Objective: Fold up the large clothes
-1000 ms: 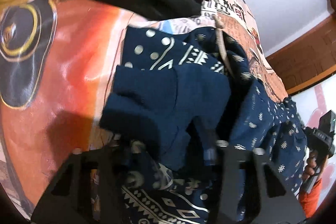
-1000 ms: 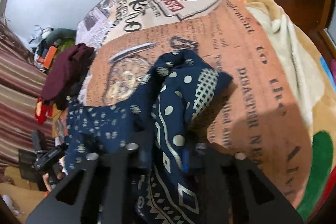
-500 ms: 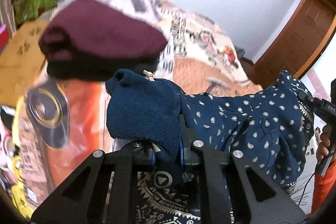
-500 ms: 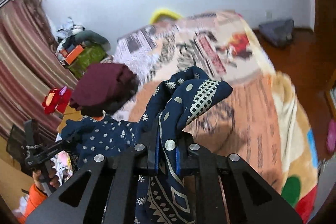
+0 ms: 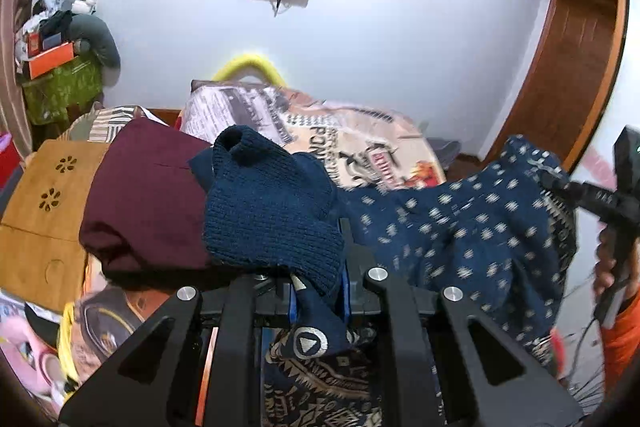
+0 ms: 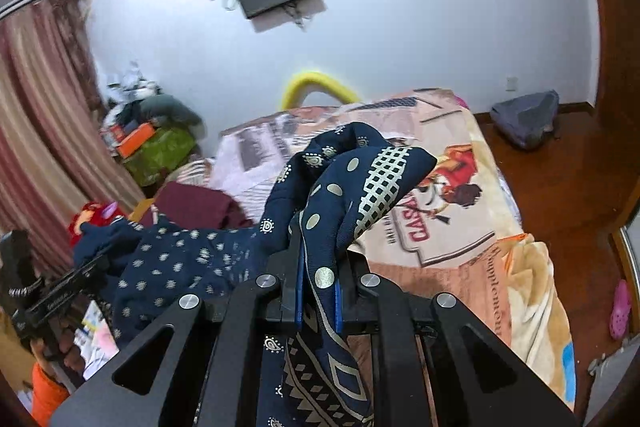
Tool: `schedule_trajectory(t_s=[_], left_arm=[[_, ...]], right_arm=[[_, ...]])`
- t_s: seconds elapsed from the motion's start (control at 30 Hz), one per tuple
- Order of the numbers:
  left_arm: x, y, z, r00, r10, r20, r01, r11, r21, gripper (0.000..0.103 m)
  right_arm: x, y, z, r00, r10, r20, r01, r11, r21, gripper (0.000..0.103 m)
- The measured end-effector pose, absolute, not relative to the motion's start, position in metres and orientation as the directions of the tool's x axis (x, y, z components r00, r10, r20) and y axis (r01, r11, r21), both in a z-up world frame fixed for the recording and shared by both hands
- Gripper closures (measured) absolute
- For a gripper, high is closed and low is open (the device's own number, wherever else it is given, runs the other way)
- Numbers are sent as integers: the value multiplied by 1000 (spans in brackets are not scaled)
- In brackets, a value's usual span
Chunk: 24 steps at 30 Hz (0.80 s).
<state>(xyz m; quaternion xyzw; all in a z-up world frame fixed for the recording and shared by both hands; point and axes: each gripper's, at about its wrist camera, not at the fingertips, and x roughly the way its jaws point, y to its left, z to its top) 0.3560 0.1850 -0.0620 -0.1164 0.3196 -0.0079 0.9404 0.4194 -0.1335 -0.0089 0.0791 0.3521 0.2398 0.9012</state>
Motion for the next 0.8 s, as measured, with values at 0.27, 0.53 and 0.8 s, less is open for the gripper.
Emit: schedule_trajectory(t_s=[0.27, 0.53, 0.8], left_arm=[[435, 197, -173, 620, 39, -784, -151, 986, -70, 87], [442, 205, -208, 565, 30, -824, -153, 986, -68, 73], [416, 208, -190, 573, 3, -820, -155, 982, -104, 72]], right_arm=[[484, -129, -93, 532, 407, -742, -284, 912, 296, 94], [509, -142, -156, 482, 278, -831, -195, 959, 207, 91], [478, -152, -129, 536, 242, -808, -229, 964, 137, 88]])
